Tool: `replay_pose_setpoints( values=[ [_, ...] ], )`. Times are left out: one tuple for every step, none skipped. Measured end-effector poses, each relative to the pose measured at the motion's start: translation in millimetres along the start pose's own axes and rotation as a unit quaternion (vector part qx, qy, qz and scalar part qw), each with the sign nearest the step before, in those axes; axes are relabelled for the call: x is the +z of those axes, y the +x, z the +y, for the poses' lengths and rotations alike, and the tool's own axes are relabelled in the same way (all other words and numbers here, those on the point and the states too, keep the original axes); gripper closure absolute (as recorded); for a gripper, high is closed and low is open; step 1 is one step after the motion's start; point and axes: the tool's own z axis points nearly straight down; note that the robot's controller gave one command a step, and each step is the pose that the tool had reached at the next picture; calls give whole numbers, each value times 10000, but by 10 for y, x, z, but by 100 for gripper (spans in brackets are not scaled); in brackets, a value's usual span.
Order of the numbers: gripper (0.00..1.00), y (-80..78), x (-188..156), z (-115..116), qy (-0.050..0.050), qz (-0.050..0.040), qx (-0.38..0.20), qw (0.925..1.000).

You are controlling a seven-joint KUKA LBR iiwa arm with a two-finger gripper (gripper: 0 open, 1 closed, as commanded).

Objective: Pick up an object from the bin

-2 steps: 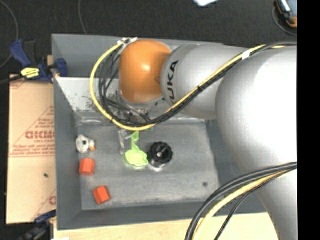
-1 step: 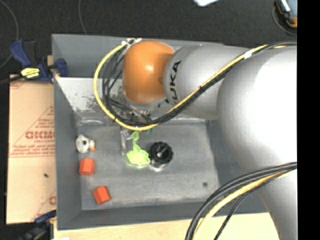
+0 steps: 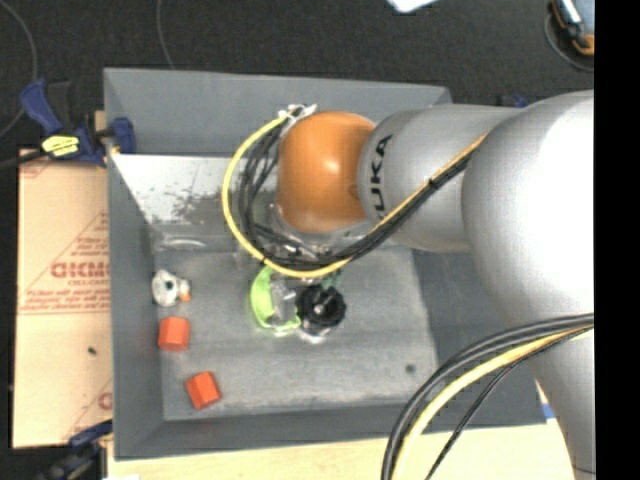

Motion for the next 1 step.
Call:
replay_pose_setpoints(
  values=[
    [100,219,-56,-417,-16,14,153,9999]
  ],
)
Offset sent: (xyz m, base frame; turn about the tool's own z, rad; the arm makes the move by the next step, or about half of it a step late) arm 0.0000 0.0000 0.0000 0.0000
